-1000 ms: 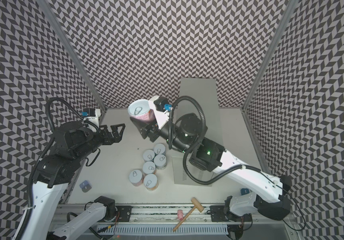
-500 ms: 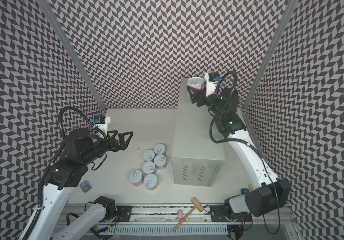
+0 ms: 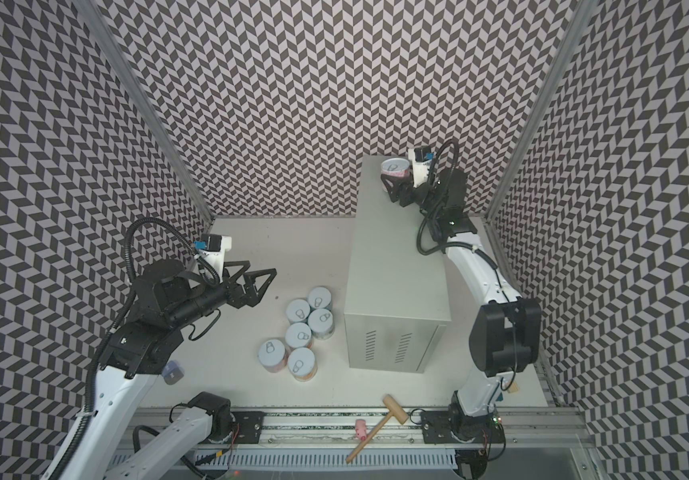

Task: Place and organize the canned foods onto the counter
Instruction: 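Carry the can onto the cabinet top with the right gripper while the left withdraws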

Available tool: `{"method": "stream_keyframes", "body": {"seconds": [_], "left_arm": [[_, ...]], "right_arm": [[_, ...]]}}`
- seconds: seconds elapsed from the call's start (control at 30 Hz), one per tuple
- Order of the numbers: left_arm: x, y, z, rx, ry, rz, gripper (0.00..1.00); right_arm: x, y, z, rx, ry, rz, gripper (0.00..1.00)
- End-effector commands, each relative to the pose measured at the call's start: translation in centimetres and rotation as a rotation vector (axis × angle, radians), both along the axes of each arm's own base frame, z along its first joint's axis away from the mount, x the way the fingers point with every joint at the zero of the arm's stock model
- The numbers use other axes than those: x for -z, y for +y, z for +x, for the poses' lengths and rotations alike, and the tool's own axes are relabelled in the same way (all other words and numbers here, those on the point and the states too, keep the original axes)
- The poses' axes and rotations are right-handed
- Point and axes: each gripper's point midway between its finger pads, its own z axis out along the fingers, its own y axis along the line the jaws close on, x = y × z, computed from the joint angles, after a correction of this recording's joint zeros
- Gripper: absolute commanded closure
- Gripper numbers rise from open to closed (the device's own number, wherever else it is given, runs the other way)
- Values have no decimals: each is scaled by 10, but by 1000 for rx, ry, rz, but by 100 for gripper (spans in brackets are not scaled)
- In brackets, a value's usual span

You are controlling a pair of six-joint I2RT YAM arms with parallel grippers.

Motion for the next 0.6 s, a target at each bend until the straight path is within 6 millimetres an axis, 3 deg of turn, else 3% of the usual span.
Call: {"method": "stream_keyframes", "body": {"seconds": [0.0,0.33,0.57], "left_arm": [[-6,-9,1,47,-36,-11,0],[-2,-17,8,70,-23,-18,0],[-3,-19,6,79,-25,-15,0]], "right_arm": [[-42,-5,-6,26,-173,-20,30],[-21,-11,-11,42,-124,-56,19],[-21,-15,-17,59,-123,-71,15]]}}
